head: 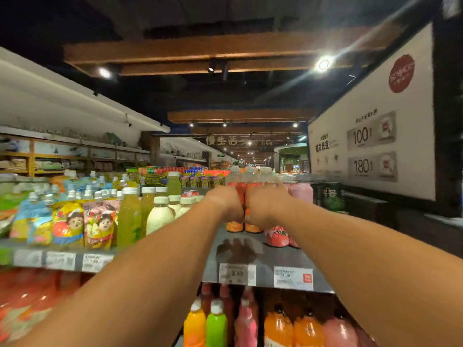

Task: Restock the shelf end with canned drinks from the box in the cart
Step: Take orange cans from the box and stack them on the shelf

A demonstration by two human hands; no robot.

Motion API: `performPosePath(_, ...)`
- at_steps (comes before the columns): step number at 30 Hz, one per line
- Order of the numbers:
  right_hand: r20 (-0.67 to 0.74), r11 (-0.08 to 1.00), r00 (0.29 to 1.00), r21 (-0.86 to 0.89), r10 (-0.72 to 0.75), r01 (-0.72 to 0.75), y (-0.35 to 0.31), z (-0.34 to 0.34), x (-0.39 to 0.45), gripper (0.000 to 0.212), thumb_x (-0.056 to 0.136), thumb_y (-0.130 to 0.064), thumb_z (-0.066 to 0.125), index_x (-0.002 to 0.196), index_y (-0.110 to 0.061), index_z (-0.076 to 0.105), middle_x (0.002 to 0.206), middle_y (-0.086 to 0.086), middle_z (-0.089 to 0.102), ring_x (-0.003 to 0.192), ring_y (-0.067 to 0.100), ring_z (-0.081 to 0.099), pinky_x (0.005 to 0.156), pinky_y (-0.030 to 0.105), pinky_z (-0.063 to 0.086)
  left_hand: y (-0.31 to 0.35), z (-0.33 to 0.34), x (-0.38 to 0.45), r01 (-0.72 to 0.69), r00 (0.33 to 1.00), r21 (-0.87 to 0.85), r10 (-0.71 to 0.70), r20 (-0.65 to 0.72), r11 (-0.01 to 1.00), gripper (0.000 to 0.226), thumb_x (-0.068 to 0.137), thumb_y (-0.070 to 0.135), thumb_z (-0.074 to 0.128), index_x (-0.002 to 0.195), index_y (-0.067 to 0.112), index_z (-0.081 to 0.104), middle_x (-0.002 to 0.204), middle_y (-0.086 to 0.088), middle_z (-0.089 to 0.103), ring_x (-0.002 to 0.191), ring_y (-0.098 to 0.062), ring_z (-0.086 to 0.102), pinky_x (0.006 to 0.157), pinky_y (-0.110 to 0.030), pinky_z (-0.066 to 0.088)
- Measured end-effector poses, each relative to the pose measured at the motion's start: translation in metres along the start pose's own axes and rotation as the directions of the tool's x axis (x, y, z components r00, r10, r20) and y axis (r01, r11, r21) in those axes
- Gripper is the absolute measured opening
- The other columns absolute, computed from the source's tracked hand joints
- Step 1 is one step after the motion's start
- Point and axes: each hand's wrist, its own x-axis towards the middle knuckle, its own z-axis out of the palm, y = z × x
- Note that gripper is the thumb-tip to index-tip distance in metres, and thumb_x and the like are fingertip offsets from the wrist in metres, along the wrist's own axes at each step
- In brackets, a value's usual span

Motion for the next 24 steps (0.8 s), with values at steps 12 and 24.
performPosePath(12, -0.047, 0.881, 0.999, 0.473, 0.000, 0.023, -0.126, 0.078, -0.195, 0.065, 0.073, -0.066, 0.064, 0.113, -0.016, 0.058, 0.112, 0.010, 0.059, 0.106, 0.033, 0.057, 0.086, 0.040, 0.049, -0.039, 0.092, -0.269, 0.348, 0.936, -0.169, -0.352, 0.001, 0.922, 0.068, 0.076, 0.044, 0.071, 0.135, 0.017, 0.050, 0.130, -0.014, 0.054, 0.122, -0.036, 0.049, 0.102, -0.043, 0.043)
performPosePath(24, 0.274, 0.739, 0.912, 0.673, -0.304, 0.044, -0.393, 0.199, -0.405, 0.080, 0.076, -0.067, 0.061, 0.136, -0.019, 0.043, 0.132, 0.007, 0.048, 0.124, 0.030, 0.046, 0.101, 0.042, 0.041, -0.107, 0.271, -0.609, 0.896, 0.443, -0.203, -0.772, 0.456, 0.394, 0.067, 0.075, 0.047, 0.069, 0.133, 0.021, 0.049, 0.133, -0.010, 0.055, 0.123, -0.033, 0.053, 0.101, -0.038, 0.044)
